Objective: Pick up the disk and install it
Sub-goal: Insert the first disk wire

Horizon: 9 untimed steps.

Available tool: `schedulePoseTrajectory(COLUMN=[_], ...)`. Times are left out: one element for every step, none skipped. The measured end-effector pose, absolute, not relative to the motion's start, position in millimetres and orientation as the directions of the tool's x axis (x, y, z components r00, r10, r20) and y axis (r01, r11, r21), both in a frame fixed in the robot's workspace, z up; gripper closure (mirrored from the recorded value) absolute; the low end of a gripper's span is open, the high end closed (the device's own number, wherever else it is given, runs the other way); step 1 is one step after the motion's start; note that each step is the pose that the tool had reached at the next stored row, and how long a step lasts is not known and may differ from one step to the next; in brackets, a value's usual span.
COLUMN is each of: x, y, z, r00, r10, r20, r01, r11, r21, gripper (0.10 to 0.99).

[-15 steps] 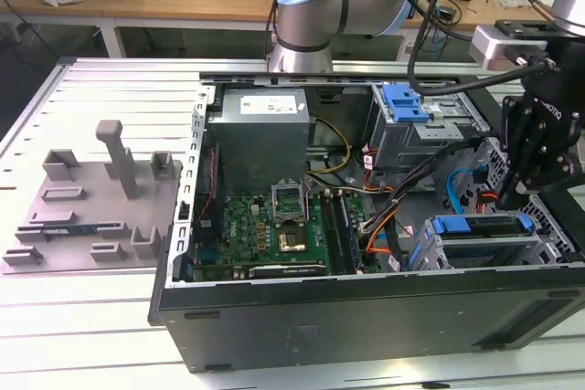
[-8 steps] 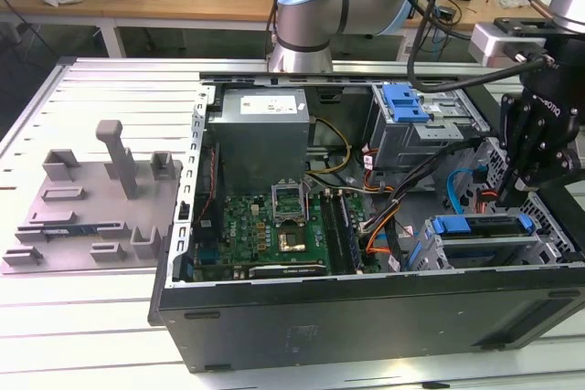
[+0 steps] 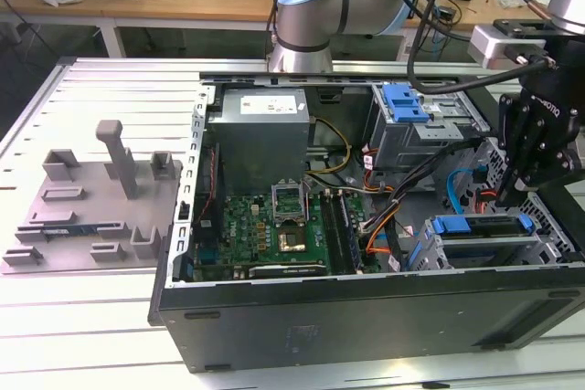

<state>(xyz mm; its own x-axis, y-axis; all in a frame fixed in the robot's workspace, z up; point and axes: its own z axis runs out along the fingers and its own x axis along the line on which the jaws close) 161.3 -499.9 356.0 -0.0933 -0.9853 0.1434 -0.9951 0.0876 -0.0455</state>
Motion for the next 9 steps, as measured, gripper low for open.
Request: schedulePoseTrajectory(x=[161.3,161.7,162.1,162.4,162.4,162.4,162.5,162.5,162.4], y=[-499.9,-499.9,-499.9,-500.0,-500.2,-500.4,-500.7,-501.0,-501.7], z=[355.9,355.8,355.8,355.9,355.9,355.8,355.8,355.8,355.7], r00=[-0.093,-0.093,-0.093,-0.093,-0.094,-0.094,-0.095,-0.097,-0.100], r10=[-0.985,-0.985,-0.985,-0.985,-0.985,-0.985,-0.985,-0.985,-0.985], r20=[0.143,0.143,0.143,0.143,0.143,0.143,0.143,0.143,0.143], r01=[-0.995,-0.995,-0.995,-0.995,-0.995,-0.995,-0.995,-0.995,-0.994], r11=[0.088,0.088,0.088,0.088,0.088,0.088,0.090,0.091,0.095], r21=[-0.045,-0.045,-0.045,-0.045,-0.046,-0.045,-0.045,-0.046,-0.046], gripper=[0.922,0.922,0.922,0.922,0.922,0.922,0.922,0.922,0.922])
